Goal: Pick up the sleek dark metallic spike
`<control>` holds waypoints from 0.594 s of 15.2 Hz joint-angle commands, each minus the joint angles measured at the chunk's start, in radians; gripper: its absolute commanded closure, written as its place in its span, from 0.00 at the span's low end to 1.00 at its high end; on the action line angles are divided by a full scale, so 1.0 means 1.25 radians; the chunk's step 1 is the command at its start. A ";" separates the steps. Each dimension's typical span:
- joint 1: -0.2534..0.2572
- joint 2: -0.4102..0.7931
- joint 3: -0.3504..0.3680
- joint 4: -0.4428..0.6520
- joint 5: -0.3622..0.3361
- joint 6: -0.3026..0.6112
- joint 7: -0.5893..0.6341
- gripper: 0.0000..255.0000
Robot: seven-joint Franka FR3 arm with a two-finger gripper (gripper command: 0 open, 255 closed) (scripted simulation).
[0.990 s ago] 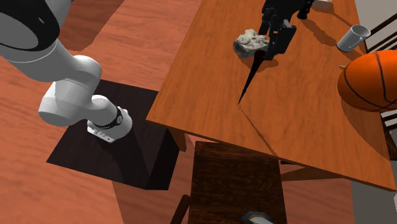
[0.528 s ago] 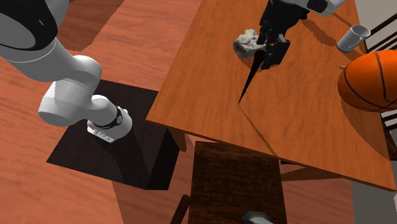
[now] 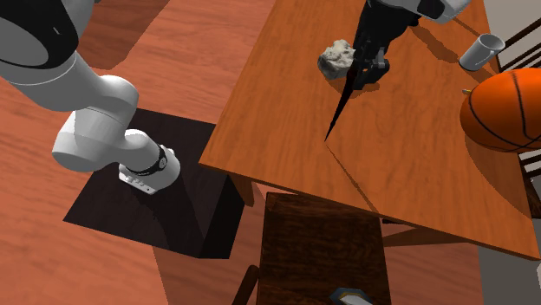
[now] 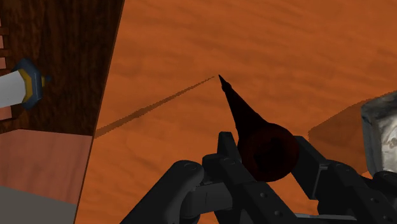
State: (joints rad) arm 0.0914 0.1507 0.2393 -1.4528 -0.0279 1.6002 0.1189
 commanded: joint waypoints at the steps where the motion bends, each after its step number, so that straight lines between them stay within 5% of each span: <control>1: 0.000 0.000 0.000 0.000 0.000 0.000 0.000 1.00; 9: 0.004 0.020 0.002 0.092 -0.005 -0.073 0.002 1.00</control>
State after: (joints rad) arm 0.0957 0.1661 0.2413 -1.3639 -0.0317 1.5258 0.1221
